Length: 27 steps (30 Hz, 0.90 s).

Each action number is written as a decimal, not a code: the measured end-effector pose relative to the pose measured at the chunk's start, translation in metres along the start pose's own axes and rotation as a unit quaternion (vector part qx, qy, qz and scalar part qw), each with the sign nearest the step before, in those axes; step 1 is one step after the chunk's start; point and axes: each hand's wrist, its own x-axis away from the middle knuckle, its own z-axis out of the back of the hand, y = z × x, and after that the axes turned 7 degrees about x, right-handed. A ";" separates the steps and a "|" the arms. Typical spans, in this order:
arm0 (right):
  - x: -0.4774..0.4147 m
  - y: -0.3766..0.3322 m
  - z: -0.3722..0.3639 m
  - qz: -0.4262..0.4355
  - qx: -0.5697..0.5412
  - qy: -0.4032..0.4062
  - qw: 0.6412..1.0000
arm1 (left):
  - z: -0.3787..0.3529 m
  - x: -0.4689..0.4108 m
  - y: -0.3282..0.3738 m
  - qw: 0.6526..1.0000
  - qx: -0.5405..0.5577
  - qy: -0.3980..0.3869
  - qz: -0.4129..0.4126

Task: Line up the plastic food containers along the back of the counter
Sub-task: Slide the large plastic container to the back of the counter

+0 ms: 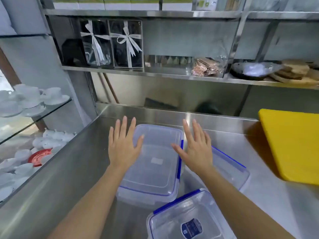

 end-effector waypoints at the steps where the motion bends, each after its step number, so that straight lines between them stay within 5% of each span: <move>1: 0.002 -0.001 0.000 -0.003 -0.001 -0.023 1.000 | 0.000 0.002 0.000 1.000 0.004 -0.017 0.012; 12: 0.025 -0.014 -0.020 -0.077 -0.101 -0.244 0.961 | -0.009 0.007 -0.011 0.947 -0.036 -0.255 0.192; 16: 0.024 -0.018 -0.017 -0.116 -0.183 -0.282 0.935 | -0.004 -0.002 -0.016 0.911 0.097 -0.308 0.256; 23: 0.019 -0.024 -0.018 -0.298 -0.388 -0.316 0.813 | 0.021 -0.015 -0.048 0.816 0.316 -0.393 0.284; 27: 0.021 -0.032 -0.020 -0.304 -0.414 -0.262 0.817 | 0.016 0.000 -0.060 0.824 0.358 -0.324 0.295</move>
